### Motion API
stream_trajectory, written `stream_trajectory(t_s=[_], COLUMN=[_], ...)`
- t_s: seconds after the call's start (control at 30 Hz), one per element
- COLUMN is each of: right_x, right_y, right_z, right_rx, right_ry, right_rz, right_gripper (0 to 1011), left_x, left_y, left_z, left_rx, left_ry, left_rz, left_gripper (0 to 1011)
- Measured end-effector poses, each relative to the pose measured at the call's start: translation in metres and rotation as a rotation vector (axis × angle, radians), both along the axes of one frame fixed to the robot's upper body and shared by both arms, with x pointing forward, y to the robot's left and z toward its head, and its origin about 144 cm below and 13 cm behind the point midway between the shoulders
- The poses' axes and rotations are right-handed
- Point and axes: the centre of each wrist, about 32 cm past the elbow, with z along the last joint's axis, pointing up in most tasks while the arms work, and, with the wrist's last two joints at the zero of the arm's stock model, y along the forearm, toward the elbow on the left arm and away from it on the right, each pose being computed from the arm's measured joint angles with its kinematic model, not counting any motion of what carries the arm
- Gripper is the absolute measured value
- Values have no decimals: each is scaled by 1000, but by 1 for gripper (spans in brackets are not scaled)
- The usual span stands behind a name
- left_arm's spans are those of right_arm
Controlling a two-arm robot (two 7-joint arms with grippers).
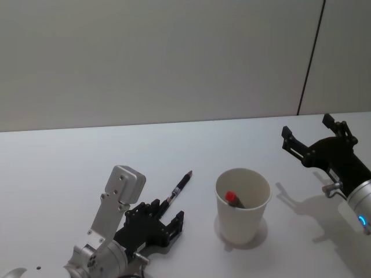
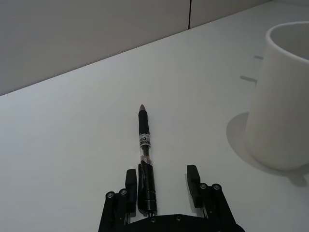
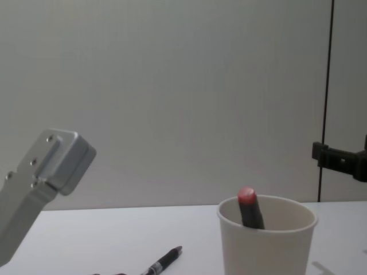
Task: Place the pen into the pen holder.
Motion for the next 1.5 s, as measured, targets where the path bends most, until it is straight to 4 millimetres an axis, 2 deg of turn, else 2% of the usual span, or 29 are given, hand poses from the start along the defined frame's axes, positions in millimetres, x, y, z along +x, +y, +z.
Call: stream_trajectory(t_s=[1.5], right_x=[0], right_y=[0], right_z=[0], right_rx=[0], right_ry=[0], right_rz=[0], right_gripper=[1002], left_x=[0], left_y=[0], left_z=[0], left_rx=[1], left_ry=[2], left_rz=[0], left_gripper=[334])
